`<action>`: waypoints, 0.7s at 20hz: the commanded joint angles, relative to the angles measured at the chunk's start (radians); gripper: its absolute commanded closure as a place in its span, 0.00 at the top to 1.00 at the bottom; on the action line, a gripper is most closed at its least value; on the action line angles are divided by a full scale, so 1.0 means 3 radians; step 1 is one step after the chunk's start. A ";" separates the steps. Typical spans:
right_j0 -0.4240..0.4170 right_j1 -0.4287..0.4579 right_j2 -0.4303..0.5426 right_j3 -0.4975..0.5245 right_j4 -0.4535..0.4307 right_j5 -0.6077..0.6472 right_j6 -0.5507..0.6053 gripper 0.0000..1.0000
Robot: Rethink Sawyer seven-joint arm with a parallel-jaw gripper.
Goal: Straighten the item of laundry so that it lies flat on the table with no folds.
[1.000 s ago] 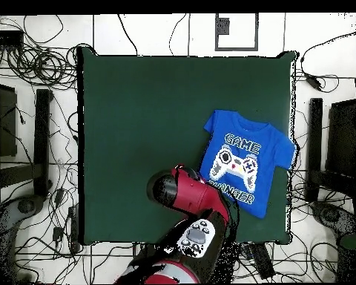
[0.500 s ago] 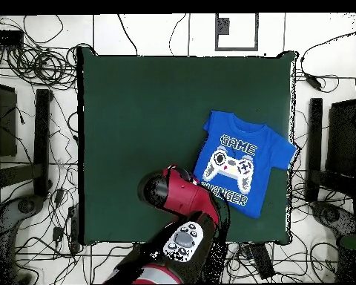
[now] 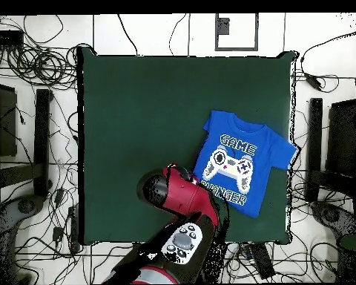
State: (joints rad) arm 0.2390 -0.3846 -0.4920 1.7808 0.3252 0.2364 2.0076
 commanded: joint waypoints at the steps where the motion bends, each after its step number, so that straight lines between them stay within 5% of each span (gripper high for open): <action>1: 0.0104 0.0059 0.0181 0.0215 0.0222 0.0017 0.0912 0.00; 14: -0.0185 0.0400 0.0135 0.0021 0.0039 -0.0511 0.0660 0.00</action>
State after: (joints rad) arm 0.1954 -0.3340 -0.5026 1.7800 0.3298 0.1502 2.0076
